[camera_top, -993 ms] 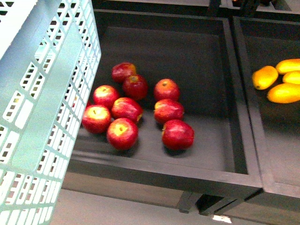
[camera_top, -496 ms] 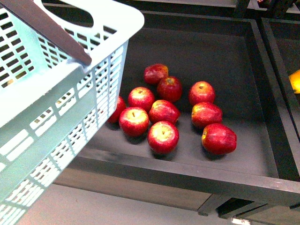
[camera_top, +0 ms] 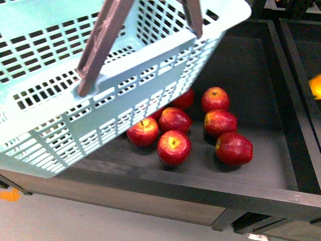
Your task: Pick mango and avocado into basket
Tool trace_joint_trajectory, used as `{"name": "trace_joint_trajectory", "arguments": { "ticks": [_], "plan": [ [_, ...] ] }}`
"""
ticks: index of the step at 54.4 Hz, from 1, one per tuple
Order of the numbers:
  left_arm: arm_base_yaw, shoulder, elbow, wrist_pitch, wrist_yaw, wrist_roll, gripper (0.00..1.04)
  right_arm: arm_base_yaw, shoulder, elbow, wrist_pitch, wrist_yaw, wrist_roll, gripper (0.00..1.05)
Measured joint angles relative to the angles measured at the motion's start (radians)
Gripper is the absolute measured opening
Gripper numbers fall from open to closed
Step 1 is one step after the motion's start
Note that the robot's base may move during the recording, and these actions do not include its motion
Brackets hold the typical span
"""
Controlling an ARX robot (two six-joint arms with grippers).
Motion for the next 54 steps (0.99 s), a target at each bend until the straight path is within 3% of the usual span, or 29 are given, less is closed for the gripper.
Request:
{"name": "trace_joint_trajectory", "arguments": {
  "ticks": [23, 52, 54],
  "plan": [
    [-0.225, 0.091, 0.168, -0.041, 0.047, 0.082, 0.16, 0.0, 0.0, 0.0, 0.0, 0.0, 0.0, 0.96],
    [-0.238, 0.097, 0.168, -0.041, 0.04, 0.083, 0.16, 0.0, 0.0, 0.0, 0.0, 0.001, 0.0, 0.96],
    [-0.238, 0.097, 0.168, -0.041, 0.041, 0.083, 0.16, 0.013, 0.03, 0.019, -0.058, 0.053, 0.042, 0.96]
  ]
}}
